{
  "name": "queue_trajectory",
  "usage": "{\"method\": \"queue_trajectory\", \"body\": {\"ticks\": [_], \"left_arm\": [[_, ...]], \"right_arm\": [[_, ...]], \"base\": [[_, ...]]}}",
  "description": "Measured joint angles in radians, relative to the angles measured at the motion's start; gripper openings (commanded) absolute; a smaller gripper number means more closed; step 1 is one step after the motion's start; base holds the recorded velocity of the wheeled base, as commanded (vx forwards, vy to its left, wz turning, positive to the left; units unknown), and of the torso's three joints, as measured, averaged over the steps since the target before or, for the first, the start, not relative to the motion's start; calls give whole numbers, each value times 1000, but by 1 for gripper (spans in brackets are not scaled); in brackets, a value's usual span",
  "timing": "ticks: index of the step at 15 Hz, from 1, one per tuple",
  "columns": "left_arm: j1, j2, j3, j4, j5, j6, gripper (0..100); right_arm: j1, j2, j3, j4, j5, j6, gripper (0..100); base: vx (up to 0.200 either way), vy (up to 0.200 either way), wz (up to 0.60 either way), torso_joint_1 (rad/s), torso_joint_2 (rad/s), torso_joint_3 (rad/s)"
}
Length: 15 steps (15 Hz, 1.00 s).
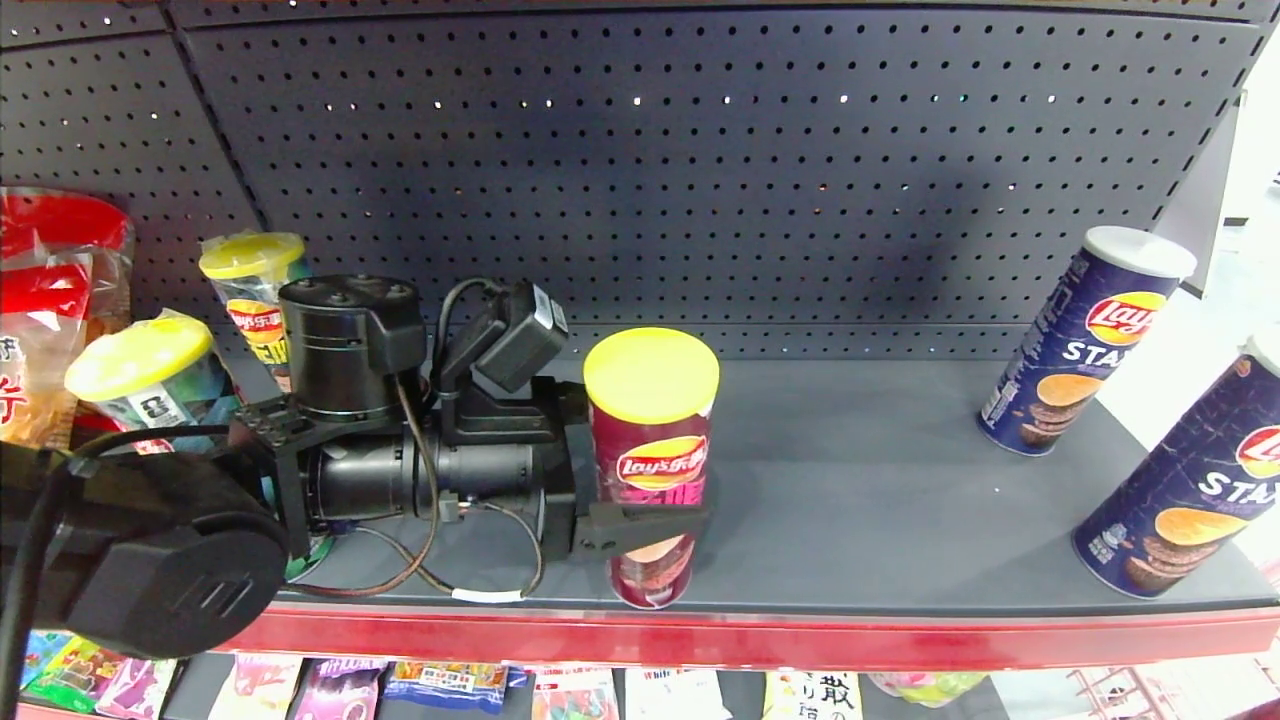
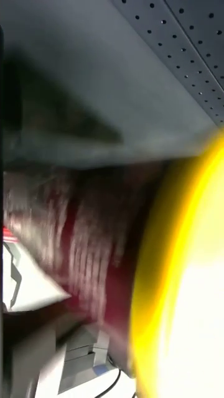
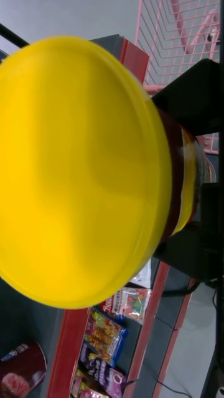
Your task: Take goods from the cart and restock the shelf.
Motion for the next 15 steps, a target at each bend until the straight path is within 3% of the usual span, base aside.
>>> {"method": "queue_trajectory", "body": {"ticks": [3,8,11,15], "left_arm": [[0,-14,33,-1,0,0,100],[27,-123,186,0,23,0,100],[61,-230,301,1,61,0,100],[68,-389,469,9,132,-1,100]], "right_arm": [[0,0,-2,1,1,0,0],[23,46,-33,1,50,-2,0],[110,128,-68,-1,71,-9,0],[187,308,-152,-24,75,-10,0]], "base": [[0,0,0,0,0,0],[0,0,0,0,0,0],[0,0,0,0,0,0],[0,0,0,0,0,0]]}}
